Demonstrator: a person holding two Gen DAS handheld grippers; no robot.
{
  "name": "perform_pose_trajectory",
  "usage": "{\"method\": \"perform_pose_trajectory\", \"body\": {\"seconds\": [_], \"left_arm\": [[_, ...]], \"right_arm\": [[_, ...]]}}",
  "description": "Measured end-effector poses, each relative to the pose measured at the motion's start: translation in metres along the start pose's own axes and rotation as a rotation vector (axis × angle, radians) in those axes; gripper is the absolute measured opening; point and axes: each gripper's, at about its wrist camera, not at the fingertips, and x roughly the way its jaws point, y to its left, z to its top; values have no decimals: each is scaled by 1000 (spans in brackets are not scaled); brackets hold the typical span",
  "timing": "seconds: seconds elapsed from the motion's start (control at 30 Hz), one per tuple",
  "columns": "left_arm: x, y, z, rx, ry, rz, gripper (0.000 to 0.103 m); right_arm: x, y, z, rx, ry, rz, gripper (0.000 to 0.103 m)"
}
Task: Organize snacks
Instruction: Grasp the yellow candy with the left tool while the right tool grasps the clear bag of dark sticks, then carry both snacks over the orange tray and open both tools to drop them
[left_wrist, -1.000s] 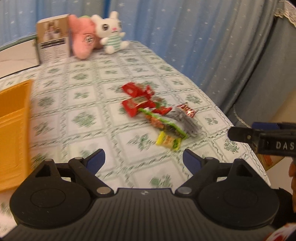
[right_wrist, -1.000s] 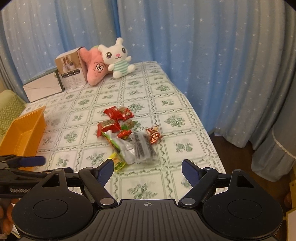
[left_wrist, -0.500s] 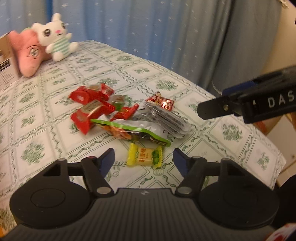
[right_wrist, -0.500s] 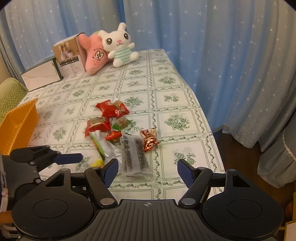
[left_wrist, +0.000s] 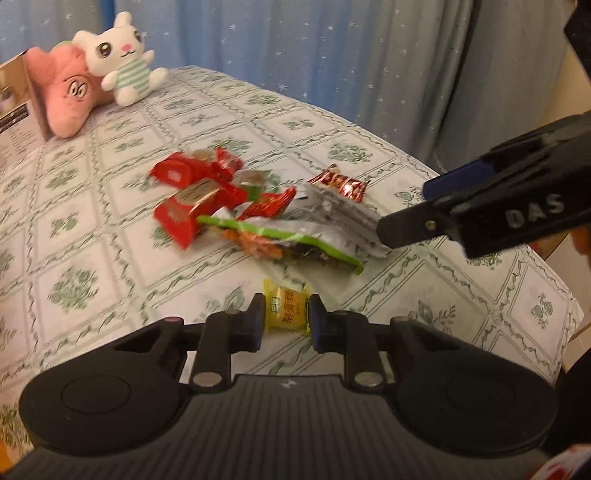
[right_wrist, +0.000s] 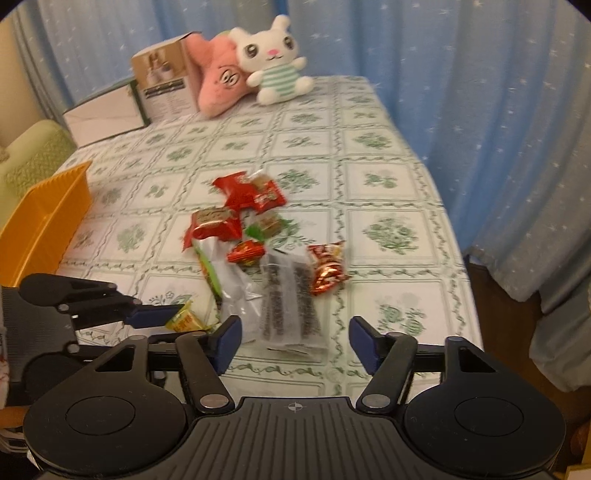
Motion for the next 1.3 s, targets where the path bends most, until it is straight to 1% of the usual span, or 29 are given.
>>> {"method": "perform_pose_trajectory", "body": {"seconds": [0.13,0.27,0.37,0.47,0.53,0.63,0.83,1.03,1.17,1.3], "left_arm": [[-13,11,-8,-45,-9,29,21],[-25,19,-15,-86,-16,34,21],[-31,21,-19,-112,-20,33,21],[-35,24,-22,-135,-15,27,21],[-37,25,-24,-136,-12,30,21],[-42,25,-25,-140,-16,31,21],[-56,28,-25,-161,-30,38,21],[-77,35,-22,-192,-56,59,21],[-97,44,-20,-217,-77,79,21],[-123,60,-22,-243,-103,108,21]], "right_arm": [[12,-2,6,15,9,14,47],[24,-5,12,46,20,26,46],[35,-4,14,36,55,27,45],[43,-6,13,55,79,25,45],[42,-6,12,62,78,25,38],[38,-1,12,47,71,15,35],[20,9,12,37,42,8,34],[-7,21,13,58,-6,6,34],[-26,39,17,66,-36,33,34],[-40,72,23,42,-65,78,34]]}}
